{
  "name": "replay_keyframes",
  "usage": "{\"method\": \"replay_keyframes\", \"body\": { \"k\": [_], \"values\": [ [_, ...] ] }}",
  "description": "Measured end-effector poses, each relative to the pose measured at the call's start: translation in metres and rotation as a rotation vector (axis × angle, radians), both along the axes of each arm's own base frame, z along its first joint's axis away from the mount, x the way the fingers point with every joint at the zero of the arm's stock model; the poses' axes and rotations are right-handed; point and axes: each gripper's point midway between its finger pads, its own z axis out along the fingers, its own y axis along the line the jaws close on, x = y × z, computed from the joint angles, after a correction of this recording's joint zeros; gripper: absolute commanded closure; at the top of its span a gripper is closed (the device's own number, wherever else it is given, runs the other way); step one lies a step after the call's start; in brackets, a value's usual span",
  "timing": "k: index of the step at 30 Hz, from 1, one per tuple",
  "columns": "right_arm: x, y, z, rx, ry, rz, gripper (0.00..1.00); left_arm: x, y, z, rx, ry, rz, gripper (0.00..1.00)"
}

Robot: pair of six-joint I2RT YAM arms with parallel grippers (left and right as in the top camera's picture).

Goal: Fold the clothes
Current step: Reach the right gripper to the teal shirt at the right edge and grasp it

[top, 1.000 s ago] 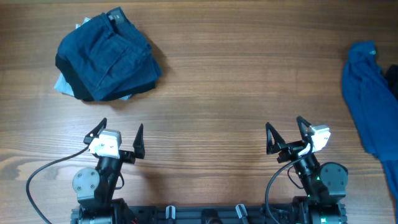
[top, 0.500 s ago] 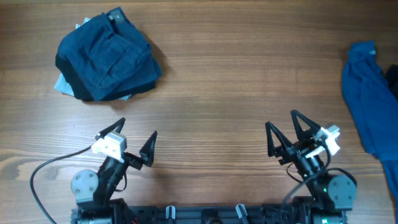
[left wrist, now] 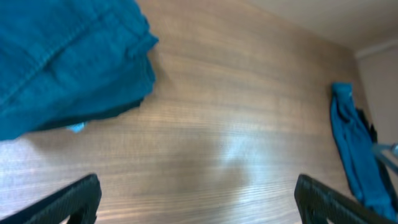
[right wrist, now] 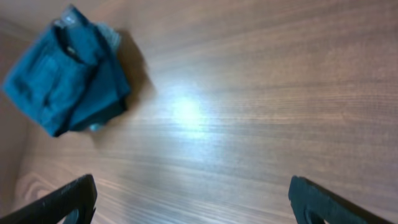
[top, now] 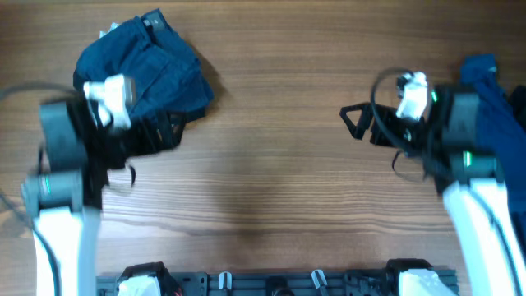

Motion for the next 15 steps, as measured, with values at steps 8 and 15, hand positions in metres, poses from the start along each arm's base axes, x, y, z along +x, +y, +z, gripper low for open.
{"method": "replay_keyframes", "body": {
  "k": [8,15],
  "values": [
    [0.074,-0.071,-0.008,-0.109,0.06,-0.127,0.04,0.049,0.005,-0.021,-0.006,0.183,-0.037,0.0],
    [0.098,-0.224,0.002,-0.301,-0.021,-0.553,0.12,0.049,-0.005,-0.023,-0.006,0.188,-0.074,0.23]
  ]
}}
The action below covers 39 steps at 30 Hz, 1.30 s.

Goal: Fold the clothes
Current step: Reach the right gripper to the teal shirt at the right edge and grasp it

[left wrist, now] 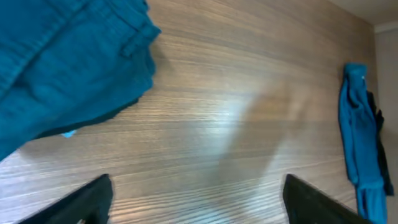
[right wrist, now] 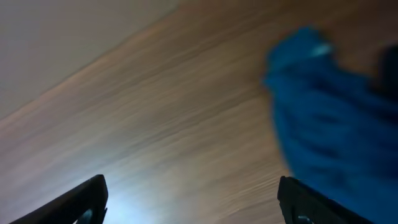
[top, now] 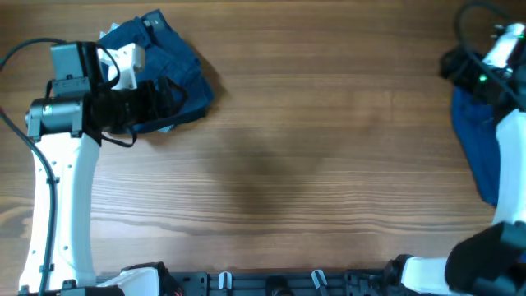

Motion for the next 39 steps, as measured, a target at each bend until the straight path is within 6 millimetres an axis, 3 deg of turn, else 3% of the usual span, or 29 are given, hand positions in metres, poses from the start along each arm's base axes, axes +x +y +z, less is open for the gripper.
{"method": "replay_keyframes", "body": {
  "k": [4,9,14,18,20,21,23,25,28,29,35,36,39],
  "values": [
    [0.003,-0.058,-0.056,-0.018,0.1,-0.171,0.21,-0.003,-0.019,0.0,0.002,-0.003,-0.06,0.23],
    [-0.015,-0.107,-0.132,0.013,0.248,-0.303,0.25,-0.009,-0.042,0.0,-0.002,-0.002,-0.126,0.21],
    [-0.03,-0.142,-0.172,0.019,0.3,-0.388,0.26,-0.013,-0.053,0.0,-0.004,0.0,-0.161,0.21],
    [-0.029,-0.149,-0.194,0.027,0.308,-0.397,0.26,-0.014,-0.057,0.0,-0.004,0.0,-0.172,0.21],
    [-0.027,-0.149,-0.196,0.029,0.303,-0.394,0.29,-0.014,-0.057,0.0,-0.004,0.0,-0.172,0.21],
    [-0.027,-0.149,-0.196,0.029,0.302,-0.394,0.41,-0.014,-0.057,0.0,-0.004,0.0,-0.172,0.21],
    [-0.025,-0.149,-0.195,0.023,0.296,-0.385,0.49,-0.014,-0.057,0.0,-0.004,-0.001,-0.172,0.23],
    [-0.024,-0.149,-0.196,0.024,0.296,-0.38,0.7,-0.014,-0.057,0.0,-0.004,-0.001,-0.172,0.23],
    [-0.025,-0.148,-0.199,0.025,0.302,-0.374,0.84,-0.014,-0.057,0.0,-0.004,-0.001,-0.172,0.23],
    [-0.025,-0.148,-0.201,0.024,0.306,-0.371,0.96,-0.014,-0.057,0.0,-0.004,-0.001,-0.172,0.23],
    [-0.023,-0.142,-0.198,0.054,0.293,-0.347,0.96,-0.014,-0.057,0.0,-0.004,-0.001,-0.172,0.22],
    [-0.018,-0.138,-0.193,0.074,0.27,-0.328,0.96,-0.014,-0.057,0.0,-0.004,-0.001,-0.172,0.22],
    [-0.001,-0.124,-0.149,0.115,0.145,-0.254,0.96,-0.014,-0.057,0.0,-0.004,-0.001,-0.172,0.22]
  ]
}}
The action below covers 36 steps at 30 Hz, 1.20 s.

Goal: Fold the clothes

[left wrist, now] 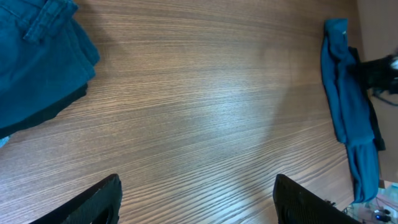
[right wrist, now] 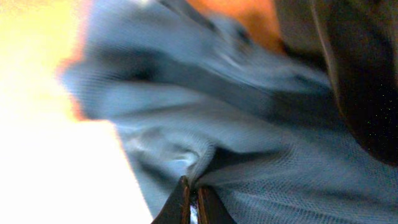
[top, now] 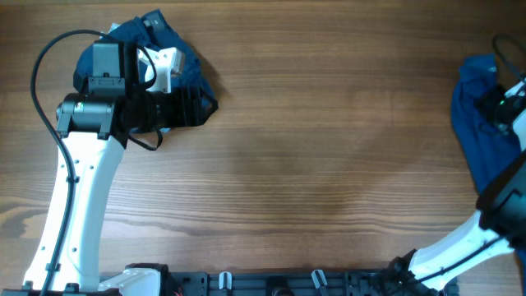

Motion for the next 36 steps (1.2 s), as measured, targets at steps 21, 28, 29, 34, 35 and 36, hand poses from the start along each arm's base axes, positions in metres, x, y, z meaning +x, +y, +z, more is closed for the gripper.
{"method": "replay_keyframes", "body": {
  "k": [21,28,29,34,35,36],
  "values": [
    [0.022,0.035,-0.06,0.061,0.091,0.021,0.96,-0.004,0.0,-0.003,0.002,0.022,-0.001,0.19],
    [0.083,0.231,-0.06,0.139,0.041,0.486,0.96,-0.006,0.0,-0.004,0.001,0.034,0.002,0.17],
    [0.086,0.261,-0.059,0.141,0.033,0.557,0.96,-0.008,0.0,-0.004,0.0,0.041,0.004,0.17],
    [0.054,0.449,-0.06,0.098,0.011,1.089,0.96,-0.01,0.001,-0.005,0.0,0.054,0.007,0.15],
    [0.04,0.481,-0.06,0.064,0.006,1.199,0.95,-0.01,0.001,-0.005,-0.001,0.054,0.008,0.14],
    [0.033,0.496,-0.06,0.042,0.005,1.25,0.93,-0.01,0.001,-0.005,-0.001,0.054,0.008,0.14]
  ]
}}
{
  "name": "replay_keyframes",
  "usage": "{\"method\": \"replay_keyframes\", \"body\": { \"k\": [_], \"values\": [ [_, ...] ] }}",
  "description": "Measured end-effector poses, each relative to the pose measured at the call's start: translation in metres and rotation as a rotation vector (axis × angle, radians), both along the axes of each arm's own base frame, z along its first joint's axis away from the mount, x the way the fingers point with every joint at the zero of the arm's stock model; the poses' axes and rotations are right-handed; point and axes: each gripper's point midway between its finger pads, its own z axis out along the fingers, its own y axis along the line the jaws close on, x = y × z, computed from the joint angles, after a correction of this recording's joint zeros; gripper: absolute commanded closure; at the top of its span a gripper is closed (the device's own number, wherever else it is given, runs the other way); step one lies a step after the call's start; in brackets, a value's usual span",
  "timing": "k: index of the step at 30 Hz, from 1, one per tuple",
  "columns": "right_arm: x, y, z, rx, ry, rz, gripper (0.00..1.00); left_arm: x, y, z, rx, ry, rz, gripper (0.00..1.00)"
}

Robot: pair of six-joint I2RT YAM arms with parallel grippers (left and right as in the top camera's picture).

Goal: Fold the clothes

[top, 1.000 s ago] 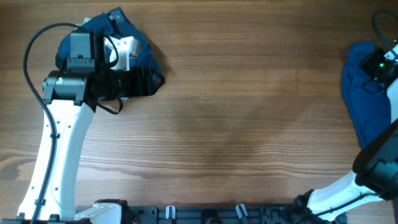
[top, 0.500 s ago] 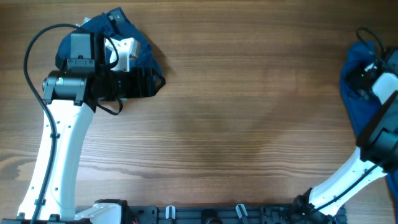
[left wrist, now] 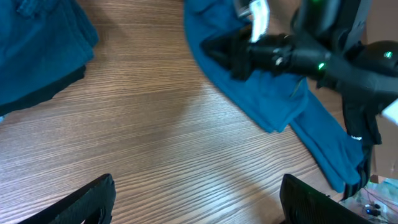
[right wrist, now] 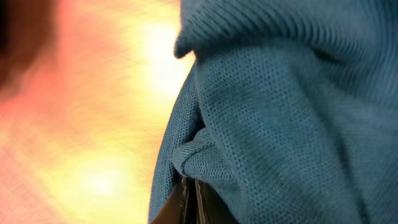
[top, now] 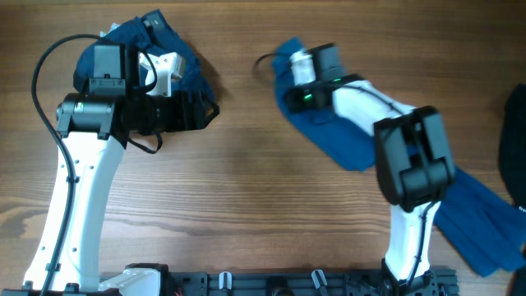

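Observation:
A long blue knit garment (top: 355, 141) lies stretched diagonally from the table's upper middle to the front right corner. My right gripper (top: 279, 76) is shut on its upper left end; in the right wrist view the fabric (right wrist: 280, 112) bunches up at the pinched jaws. My left gripper (top: 207, 109) hovers open beside a folded pile of dark denim (top: 152, 49) at the back left. In the left wrist view its open fingers frame bare wood, with the garment (left wrist: 267, 93) and the denim (left wrist: 37, 50) beyond.
A dark piece of cloth (top: 514, 123) shows at the right edge of the table. A black rail with clips (top: 279, 284) runs along the front edge. The wooden tabletop (top: 246, 205) lies bare between the two arms.
My right gripper, then shut on the blue garment heaped at the far right edge, is now at the upper middle. The garment trails behind it across the table. The left arm has not moved.
Both grippers were open, the left by the folded denim, the right near the blue heap at the right. The right then stood over the heap, later shut on its fabric. Now the garment stretches across the table's right half.

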Motion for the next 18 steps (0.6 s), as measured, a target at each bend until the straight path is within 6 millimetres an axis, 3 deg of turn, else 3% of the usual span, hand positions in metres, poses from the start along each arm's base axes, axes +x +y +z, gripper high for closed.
{"method": "replay_keyframes", "body": {
  "k": [3,5,7,10,12,13,14,16,18],
  "values": [
    [-0.017,0.022,0.004,-0.046,-0.025,0.09,0.82,0.001,0.0,0.0,0.0,-0.003,0.0,0.16],
    [-0.021,0.017,0.009,-0.059,-0.025,0.089,0.83,0.003,0.0,0.002,-0.001,-0.015,0.001,0.21],
    [-0.017,-0.001,0.031,-0.053,-0.025,0.026,0.92,0.006,0.0,0.003,-0.004,-0.026,0.003,0.28],
    [-0.014,-0.056,0.078,-0.037,0.011,-0.171,0.96,0.005,-0.005,0.004,-0.005,-0.03,-0.011,0.38],
    [-0.019,-0.126,0.107,-0.026,0.083,-0.405,0.96,0.004,-0.012,0.004,-0.007,-0.037,-0.029,0.59],
    [-0.023,-0.147,0.11,-0.023,0.116,-0.467,0.96,0.005,-0.014,0.005,-0.008,-0.045,-0.033,0.71],
    [-0.033,-0.18,0.109,-0.016,0.184,-0.572,0.95,0.009,-0.016,0.008,-0.009,-0.07,-0.041,0.8],
    [-0.048,-0.214,0.101,-0.008,0.27,-0.667,0.96,0.021,-0.022,0.017,-0.012,-0.145,-0.054,0.81],
    [-0.065,-0.223,0.09,-0.003,0.35,-0.696,0.96,0.032,-0.032,0.023,-0.005,-0.209,-0.072,0.74]
  ]
}}
